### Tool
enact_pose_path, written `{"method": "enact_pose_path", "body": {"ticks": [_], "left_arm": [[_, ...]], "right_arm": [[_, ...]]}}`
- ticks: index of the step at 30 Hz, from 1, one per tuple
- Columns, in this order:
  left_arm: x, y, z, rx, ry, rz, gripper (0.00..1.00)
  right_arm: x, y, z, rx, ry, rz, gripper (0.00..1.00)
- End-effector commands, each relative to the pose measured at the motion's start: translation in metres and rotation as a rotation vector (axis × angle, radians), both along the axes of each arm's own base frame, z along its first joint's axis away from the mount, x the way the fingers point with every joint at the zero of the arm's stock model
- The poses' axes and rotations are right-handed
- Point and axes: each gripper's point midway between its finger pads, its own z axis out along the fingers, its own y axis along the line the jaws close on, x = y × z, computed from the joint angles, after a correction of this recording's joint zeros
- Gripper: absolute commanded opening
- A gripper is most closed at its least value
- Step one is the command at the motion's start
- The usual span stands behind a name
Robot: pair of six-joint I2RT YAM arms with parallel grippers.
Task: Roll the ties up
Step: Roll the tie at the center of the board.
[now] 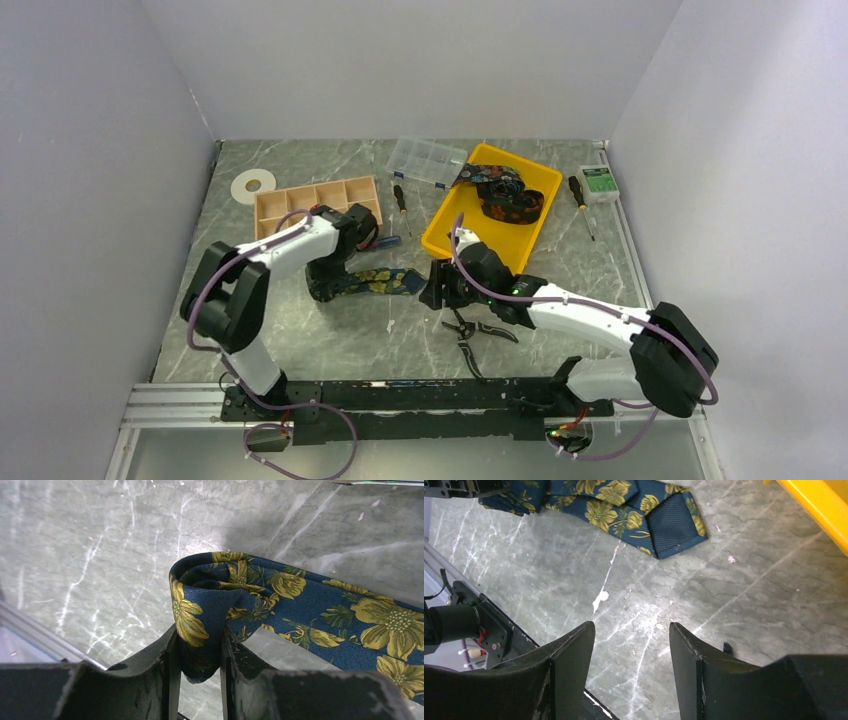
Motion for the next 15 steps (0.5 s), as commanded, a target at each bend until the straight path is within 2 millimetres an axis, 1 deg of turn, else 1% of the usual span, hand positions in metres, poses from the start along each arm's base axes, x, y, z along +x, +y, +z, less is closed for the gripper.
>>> {"method": "enact_pose_path", "body": {"ticks": [1,4,5,10,11,15], "left_arm": [[0.002,0.006,0.011,0.183,0.008,-0.007,0.03],[0.005,-0.011,0.013,0.258,0.014,-0.047,0.03],[0.008,-0.019,0.011,0.282,0.019,-0.061,0.03],[0.008,-0.044,-0.004,0.356,0.05,-0.113,0.04],[0.008,-0.049,-0.007,0.358,0.053,-0.122,0.07],[0.007,-0.071,-0.016,0.332,0.057,-0.174,0.28]], "right_arm": [[0.001,-0.012,-0.001,-0.025,-0.035,-0.022,0.61],[-0.002,-0.016,-0.007,-0.033,-0.034,-0.026,0.61],[-0.002,-0.017,-0.008,-0.036,-0.034,-0.027,0.61],[-0.004,-0.023,-0.011,-0.045,-0.04,-0.036,0.62],[-0.004,-0.024,-0.01,-0.044,-0.043,-0.036,0.62],[-0.007,-0.027,-0.007,-0.041,-0.052,-0.034,0.63]]}}
